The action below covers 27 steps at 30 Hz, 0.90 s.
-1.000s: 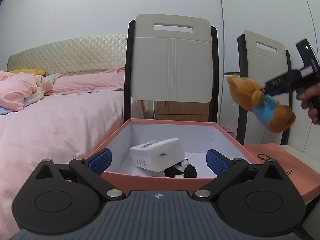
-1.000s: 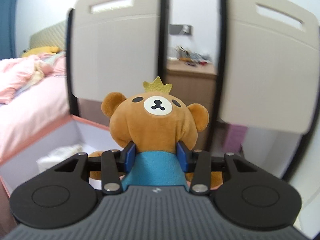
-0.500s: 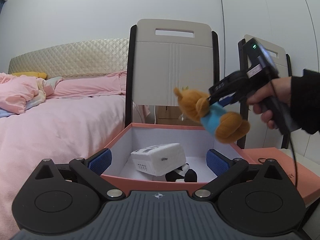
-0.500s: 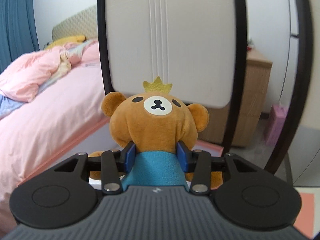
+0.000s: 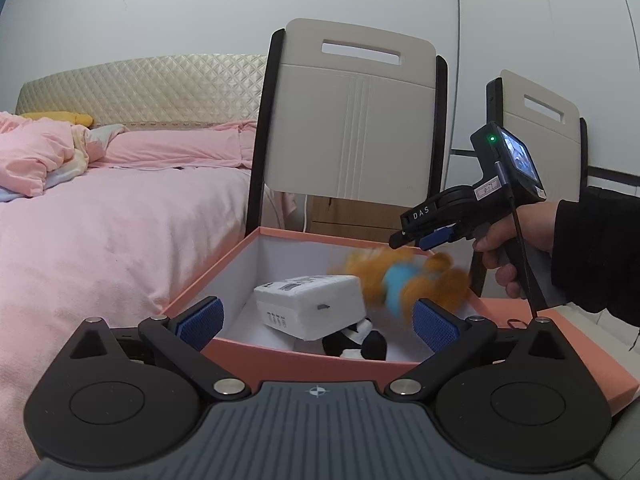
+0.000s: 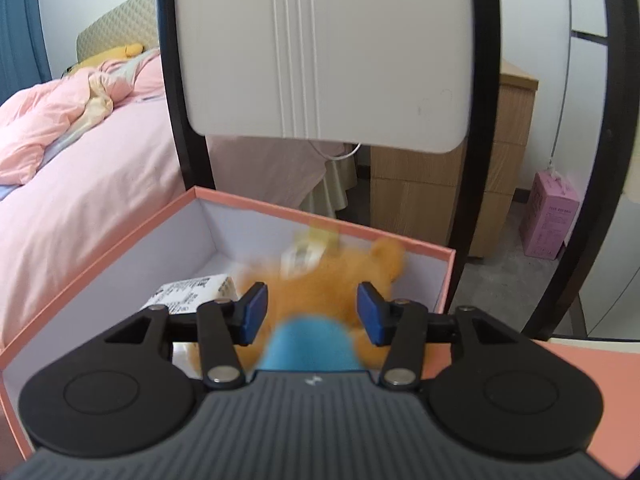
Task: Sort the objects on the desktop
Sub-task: 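Carry the teddy bear with the right gripper and drop it into the pink box, then withdraw the right gripper from the box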
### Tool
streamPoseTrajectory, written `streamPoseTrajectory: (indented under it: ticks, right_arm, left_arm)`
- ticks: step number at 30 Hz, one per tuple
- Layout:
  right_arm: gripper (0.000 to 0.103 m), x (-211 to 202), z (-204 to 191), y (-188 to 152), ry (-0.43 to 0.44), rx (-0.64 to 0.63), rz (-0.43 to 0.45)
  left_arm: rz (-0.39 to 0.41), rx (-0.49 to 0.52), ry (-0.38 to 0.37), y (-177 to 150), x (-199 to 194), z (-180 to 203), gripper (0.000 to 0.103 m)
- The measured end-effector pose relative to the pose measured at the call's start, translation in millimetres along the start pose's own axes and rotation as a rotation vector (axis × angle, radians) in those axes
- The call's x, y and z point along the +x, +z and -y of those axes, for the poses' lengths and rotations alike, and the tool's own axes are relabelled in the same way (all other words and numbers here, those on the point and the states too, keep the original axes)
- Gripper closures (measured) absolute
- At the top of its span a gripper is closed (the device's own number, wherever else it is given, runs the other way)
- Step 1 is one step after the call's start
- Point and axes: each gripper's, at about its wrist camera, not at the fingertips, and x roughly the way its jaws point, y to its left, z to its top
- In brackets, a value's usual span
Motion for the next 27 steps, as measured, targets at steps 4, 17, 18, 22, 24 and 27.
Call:
streamPoseTrajectory:
  ticks: [4, 17, 18, 22, 24, 27]
  right_arm:
    - [0.031, -25, 2, -2, -0.018, 0.011, 0.043]
    - [0.021, -143, 6, -47, -0.047, 0.065, 0.173]
    - [0.021, -152, 5, -53, -0.051, 0.07, 0.186]
    - [0.018, -182, 4, -80, -0.064, 0.096, 0.22]
    - [0.018, -195, 3, -92, -0.075, 0.108, 0.233]
    - [0.018, -212, 0, -108, -0.094, 0.112, 0.263]
  left_arm:
    - [0.025, 0.031, -0.022, -1, -1, 6, 0.001]
    - [0.084, 0.184, -0.006, -18, 4, 27, 0.001]
    - [0.092, 0.192, -0.006, -19, 3, 28, 0.001]
    - [0.113, 0.207, -0.026, -17, -3, 34, 0.001]
    - [0.121, 0.206, -0.035, -13, -8, 37, 0.001]
    - [0.122, 0.184, -0.072, -5, -18, 43, 0.001]
